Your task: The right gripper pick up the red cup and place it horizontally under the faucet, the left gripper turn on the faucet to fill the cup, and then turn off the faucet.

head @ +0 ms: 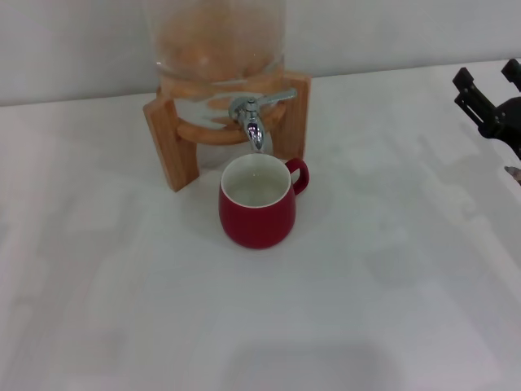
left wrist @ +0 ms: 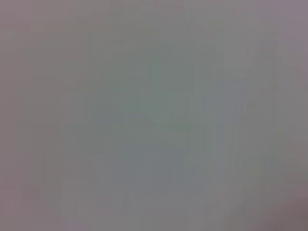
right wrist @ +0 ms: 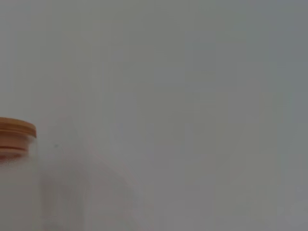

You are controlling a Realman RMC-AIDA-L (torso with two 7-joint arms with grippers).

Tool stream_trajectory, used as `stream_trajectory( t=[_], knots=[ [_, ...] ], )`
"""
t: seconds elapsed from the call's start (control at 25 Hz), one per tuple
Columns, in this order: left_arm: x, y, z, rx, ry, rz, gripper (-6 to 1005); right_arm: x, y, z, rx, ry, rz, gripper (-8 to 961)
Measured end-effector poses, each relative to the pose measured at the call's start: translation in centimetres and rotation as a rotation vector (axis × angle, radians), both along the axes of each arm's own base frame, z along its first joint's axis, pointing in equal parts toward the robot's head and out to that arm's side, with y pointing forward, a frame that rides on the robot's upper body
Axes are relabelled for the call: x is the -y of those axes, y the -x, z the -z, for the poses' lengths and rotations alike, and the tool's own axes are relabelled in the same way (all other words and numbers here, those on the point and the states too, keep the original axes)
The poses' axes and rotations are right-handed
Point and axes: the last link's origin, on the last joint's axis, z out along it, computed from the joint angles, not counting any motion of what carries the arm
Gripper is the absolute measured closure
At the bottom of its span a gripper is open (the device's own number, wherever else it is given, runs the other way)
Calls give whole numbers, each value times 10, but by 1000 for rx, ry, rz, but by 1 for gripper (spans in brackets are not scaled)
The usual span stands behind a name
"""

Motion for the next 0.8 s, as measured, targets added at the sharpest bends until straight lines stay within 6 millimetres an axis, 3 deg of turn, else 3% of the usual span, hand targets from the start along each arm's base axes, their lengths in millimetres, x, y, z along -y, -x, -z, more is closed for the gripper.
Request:
stream_trajectory(
  t=[0.36,0.8],
  knots=[
    [4,25,-13,8,-91,-44,124,-8,-2,-6,-12,-30,29,108],
    [3,27,-13,19,-116,-44,124,-7,-16,-21,-34,-119,108,108]
  ],
)
